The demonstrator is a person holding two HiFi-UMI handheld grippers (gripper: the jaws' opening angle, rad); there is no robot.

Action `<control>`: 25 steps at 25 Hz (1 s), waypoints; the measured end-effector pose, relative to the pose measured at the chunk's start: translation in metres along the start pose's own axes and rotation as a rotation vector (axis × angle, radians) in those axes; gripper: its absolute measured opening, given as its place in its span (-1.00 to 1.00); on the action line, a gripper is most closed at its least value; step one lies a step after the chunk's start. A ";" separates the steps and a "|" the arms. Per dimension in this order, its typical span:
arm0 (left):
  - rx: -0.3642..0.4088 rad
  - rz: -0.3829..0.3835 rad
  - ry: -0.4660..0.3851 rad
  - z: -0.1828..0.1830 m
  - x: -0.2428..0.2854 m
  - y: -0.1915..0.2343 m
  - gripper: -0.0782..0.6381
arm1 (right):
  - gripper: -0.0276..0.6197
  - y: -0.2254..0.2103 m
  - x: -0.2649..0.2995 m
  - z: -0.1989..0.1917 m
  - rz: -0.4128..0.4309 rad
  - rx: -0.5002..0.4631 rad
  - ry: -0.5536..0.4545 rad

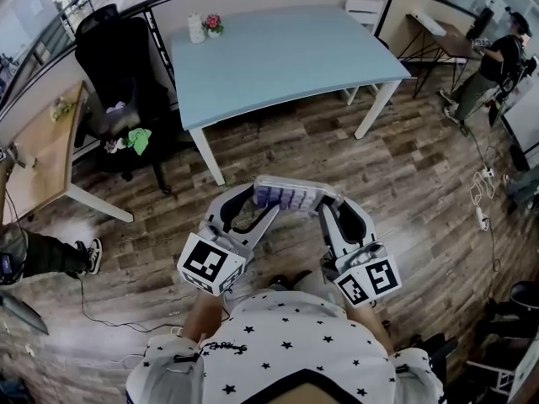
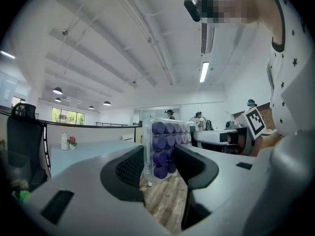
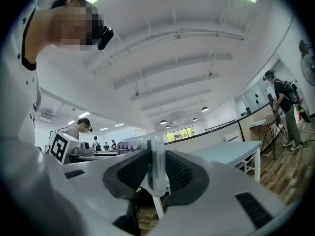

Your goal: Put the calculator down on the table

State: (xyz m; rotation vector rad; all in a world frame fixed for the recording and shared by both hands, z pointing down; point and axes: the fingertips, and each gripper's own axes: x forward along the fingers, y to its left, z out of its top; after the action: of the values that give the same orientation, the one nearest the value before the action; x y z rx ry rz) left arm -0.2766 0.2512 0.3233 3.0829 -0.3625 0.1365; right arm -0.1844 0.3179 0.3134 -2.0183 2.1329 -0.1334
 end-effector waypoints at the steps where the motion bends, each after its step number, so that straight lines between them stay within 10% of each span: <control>1: -0.002 -0.006 0.000 0.000 0.002 0.000 -0.19 | -0.61 -0.001 0.000 0.000 -0.006 0.002 0.002; 25: -0.005 0.146 0.023 0.006 0.080 0.031 -0.19 | -0.61 -0.082 0.058 0.008 0.136 0.045 0.022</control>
State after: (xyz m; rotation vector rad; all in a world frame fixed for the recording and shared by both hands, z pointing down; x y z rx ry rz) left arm -0.2057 0.2029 0.3250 3.0451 -0.5865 0.1742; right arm -0.1049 0.2559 0.3172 -1.8482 2.2515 -0.1813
